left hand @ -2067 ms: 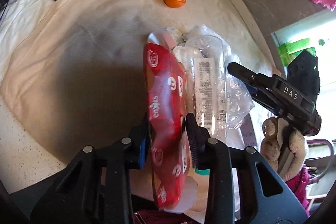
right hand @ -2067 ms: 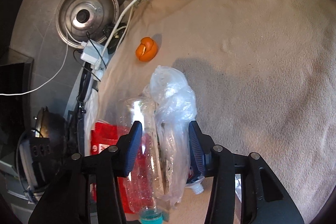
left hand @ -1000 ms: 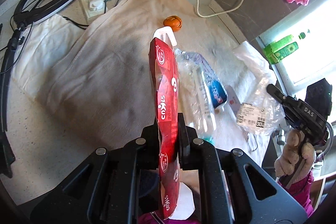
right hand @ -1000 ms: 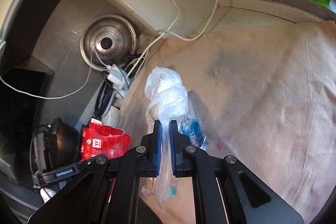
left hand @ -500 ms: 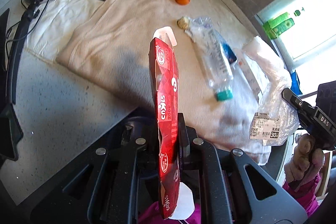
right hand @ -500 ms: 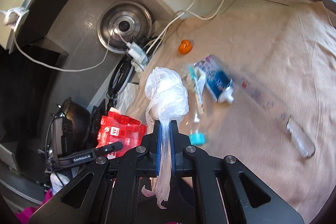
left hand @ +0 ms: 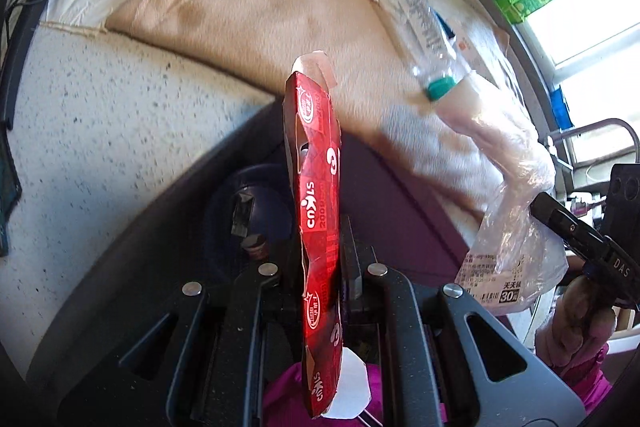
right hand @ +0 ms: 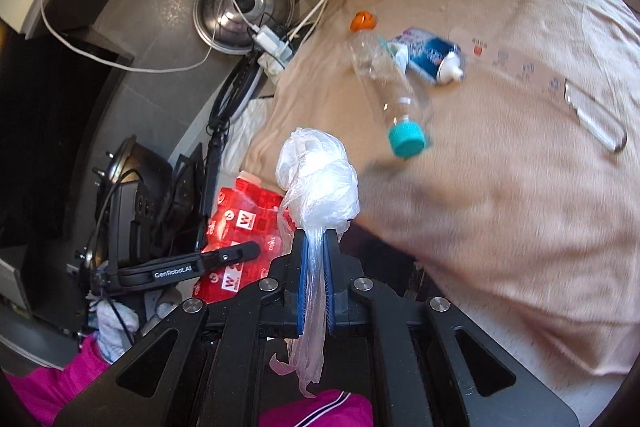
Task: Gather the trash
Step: 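Carry the red wrapper and plastic bag with both grippers over the wastebasket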
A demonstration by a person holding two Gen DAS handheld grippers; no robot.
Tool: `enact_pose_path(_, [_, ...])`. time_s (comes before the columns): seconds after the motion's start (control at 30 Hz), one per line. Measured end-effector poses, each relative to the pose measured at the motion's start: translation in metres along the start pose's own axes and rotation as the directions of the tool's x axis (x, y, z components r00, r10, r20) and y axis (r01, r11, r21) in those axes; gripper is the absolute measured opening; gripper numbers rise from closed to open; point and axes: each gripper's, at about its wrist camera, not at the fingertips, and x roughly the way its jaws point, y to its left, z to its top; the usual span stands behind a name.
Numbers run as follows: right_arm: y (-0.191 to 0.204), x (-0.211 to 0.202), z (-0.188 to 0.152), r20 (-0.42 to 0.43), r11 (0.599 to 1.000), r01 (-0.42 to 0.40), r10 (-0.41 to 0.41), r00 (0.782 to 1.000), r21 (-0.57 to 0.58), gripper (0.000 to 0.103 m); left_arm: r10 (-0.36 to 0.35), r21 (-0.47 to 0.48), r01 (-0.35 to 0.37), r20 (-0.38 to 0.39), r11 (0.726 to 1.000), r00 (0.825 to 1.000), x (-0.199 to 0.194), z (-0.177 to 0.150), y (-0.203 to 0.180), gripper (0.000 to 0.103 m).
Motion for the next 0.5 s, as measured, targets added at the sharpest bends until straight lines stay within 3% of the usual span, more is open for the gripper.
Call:
enact_pose_path(0.27, [-0.001, 0.029, -0.046, -0.087, 0.999, 0.016, -0.014, 0.996, 0.029, 0.006, 0.026, 0.033, -0.023, -0.098, 0.999, 0.995, 0.038, -0.023, 0.002, 0.01])
enact_pose_path(0.5, [-0.012, 0.06, -0.07, -0.129, 0.991, 0.131, -0.132, 0.983, -0.013, 0.006, 0.079, 0.071, -0.067, -0.178, 0.995, 0.981, 0.08, -0.031, 0.009, 0.01])
